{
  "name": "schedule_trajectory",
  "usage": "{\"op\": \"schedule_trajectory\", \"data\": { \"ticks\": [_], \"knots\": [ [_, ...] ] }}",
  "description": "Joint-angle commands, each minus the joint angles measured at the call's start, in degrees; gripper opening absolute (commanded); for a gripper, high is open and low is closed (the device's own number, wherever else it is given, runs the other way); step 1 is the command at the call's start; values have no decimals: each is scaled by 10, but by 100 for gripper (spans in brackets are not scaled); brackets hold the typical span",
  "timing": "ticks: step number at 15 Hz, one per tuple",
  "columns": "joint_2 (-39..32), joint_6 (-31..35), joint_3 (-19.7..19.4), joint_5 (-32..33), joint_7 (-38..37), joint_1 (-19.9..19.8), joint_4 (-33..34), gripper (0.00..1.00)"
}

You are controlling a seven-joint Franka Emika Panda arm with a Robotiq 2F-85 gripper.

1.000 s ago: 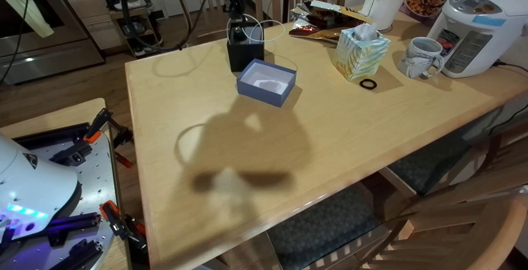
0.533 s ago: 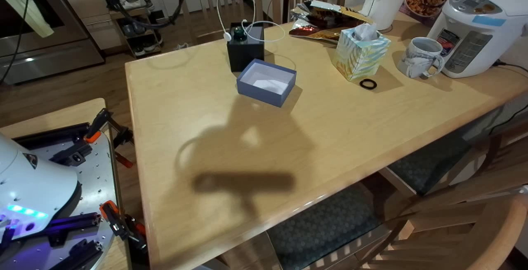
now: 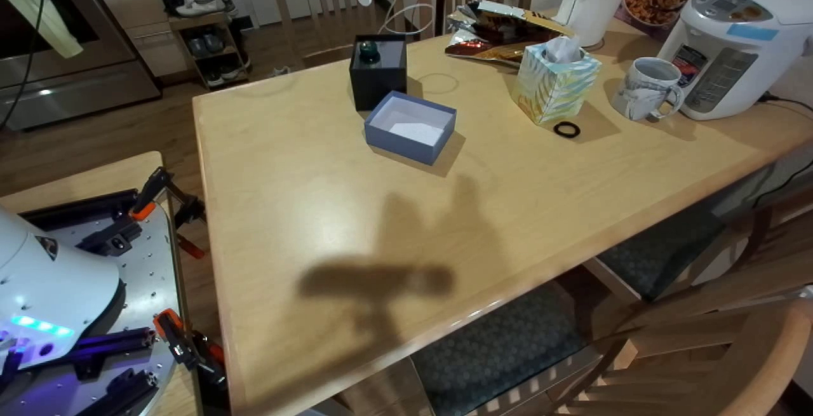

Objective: Remove the white cable from the black box then put it on the table

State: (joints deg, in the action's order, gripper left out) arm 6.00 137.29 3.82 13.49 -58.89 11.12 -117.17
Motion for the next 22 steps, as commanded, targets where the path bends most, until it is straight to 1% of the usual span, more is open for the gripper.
{"op": "schedule_trajectory", "data": {
  "ticks": [1,6,11,16,20,22],
  "knots": [
    [68,-29,17,48,-17,-48,-8,1],
    [159,-70,22,74,-43,-118,-28,1],
    [236,-91,23,63,-53,-176,-55,1],
    [303,-114,34,71,-89,-235,-83,1],
    [348,-150,37,70,-108,-271,-98,1],
    [353,-158,34,56,-98,-268,-108,1]
  ]
}}
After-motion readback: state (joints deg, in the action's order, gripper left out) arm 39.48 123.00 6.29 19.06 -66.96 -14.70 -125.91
